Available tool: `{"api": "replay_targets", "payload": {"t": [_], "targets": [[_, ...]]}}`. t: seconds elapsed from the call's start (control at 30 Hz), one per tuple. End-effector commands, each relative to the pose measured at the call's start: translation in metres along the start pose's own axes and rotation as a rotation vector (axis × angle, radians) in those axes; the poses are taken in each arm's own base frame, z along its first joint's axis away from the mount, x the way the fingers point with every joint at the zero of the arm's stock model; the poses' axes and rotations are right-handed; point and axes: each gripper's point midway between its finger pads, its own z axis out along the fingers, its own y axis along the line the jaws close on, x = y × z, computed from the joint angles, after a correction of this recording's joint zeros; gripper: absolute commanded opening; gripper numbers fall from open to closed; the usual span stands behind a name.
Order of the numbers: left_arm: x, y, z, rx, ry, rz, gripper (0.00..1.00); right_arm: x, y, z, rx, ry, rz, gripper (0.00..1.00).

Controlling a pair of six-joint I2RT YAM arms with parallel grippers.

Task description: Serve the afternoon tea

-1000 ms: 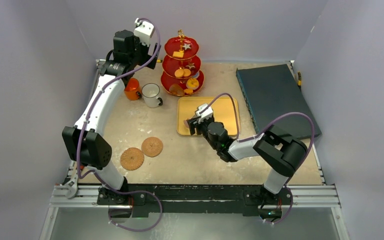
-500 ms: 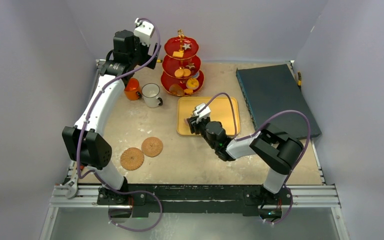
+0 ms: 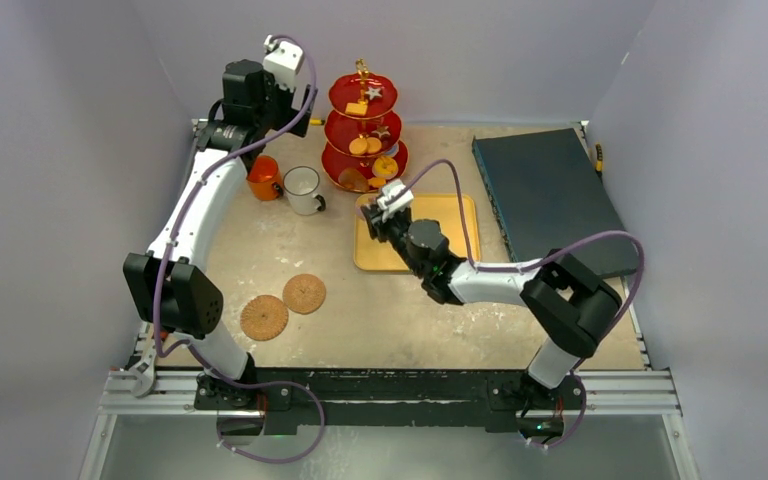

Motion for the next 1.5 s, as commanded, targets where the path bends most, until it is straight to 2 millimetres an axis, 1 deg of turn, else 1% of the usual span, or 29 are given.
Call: {"api": "replay_targets", "payload": {"t": [0.0, 0.13, 0.17, 0.2, 0.3, 0.4, 0.5, 0.6, 0.77, 0.87, 0.93, 1.03, 1.1, 1.17, 1.23, 1.3, 1.37, 1.47], "targets": [[-0.017, 0.014, -0.007, -0.032, -0.045, -0.031, 0.99, -0.098, 0.007, 0.031, -0.029, -0.217, -0.005, 0.40], [-0.014, 0.018, -0.007, -0.040, -0.041, -0.033, 0.99, -0.134, 0.004, 0.068, -0.017, -0.303, -0.006, 0.40], [-0.014, 0.019, -0.007, -0.042, -0.040, -0.034, 0.99, -0.148, 0.001, 0.077, -0.001, -0.336, 0.000, 0.40], [-0.015, 0.019, -0.008, -0.043, -0.043, -0.035, 0.99, -0.145, -0.002, 0.088, 0.012, -0.338, 0.001, 0.40], [-0.015, 0.021, -0.008, -0.044, -0.047, -0.038, 0.99, -0.150, -0.013, 0.112, 0.050, -0.369, 0.015, 0.40], [-0.014, 0.022, -0.008, -0.044, -0.046, -0.039, 0.99, -0.148, -0.019, 0.131, 0.081, -0.385, 0.021, 0.40], [-0.013, 0.024, -0.008, -0.046, -0.044, -0.037, 0.99, -0.143, -0.025, 0.144, 0.107, -0.390, 0.027, 0.40], [-0.014, 0.025, -0.008, -0.046, -0.048, -0.037, 0.99, -0.137, -0.030, 0.152, 0.132, -0.398, 0.029, 0.40], [-0.015, 0.026, -0.010, -0.044, -0.051, -0.035, 0.99, -0.136, -0.044, 0.157, 0.193, -0.443, 0.054, 0.40], [-0.014, 0.026, -0.011, -0.046, -0.051, -0.030, 0.99, -0.131, -0.051, 0.162, 0.224, -0.454, 0.063, 0.40], [-0.013, 0.027, -0.011, -0.045, -0.049, -0.028, 0.99, -0.131, -0.054, 0.165, 0.235, -0.461, 0.074, 0.40], [-0.011, 0.027, -0.010, -0.045, -0.046, -0.029, 0.99, -0.124, -0.057, 0.172, 0.245, -0.454, 0.085, 0.41], [-0.011, 0.028, -0.010, -0.046, -0.046, -0.028, 0.99, -0.118, -0.058, 0.176, 0.248, -0.445, 0.095, 0.45], [-0.010, 0.028, -0.010, -0.046, -0.044, -0.024, 0.99, -0.114, -0.058, 0.178, 0.249, -0.440, 0.106, 0.52], [-0.011, 0.029, -0.010, -0.049, -0.043, -0.019, 0.99, -0.113, -0.058, 0.179, 0.249, -0.439, 0.113, 0.60], [-0.012, 0.029, -0.010, -0.046, -0.043, -0.021, 0.99, -0.112, -0.058, 0.178, 0.246, -0.441, 0.118, 0.65], [-0.013, 0.029, -0.011, -0.045, -0.045, -0.026, 0.99, -0.117, -0.057, 0.176, 0.236, -0.452, 0.118, 0.68], [-0.015, 0.029, -0.012, -0.045, -0.048, -0.033, 0.99, -0.127, -0.058, 0.168, 0.228, -0.470, 0.124, 0.68]]}}
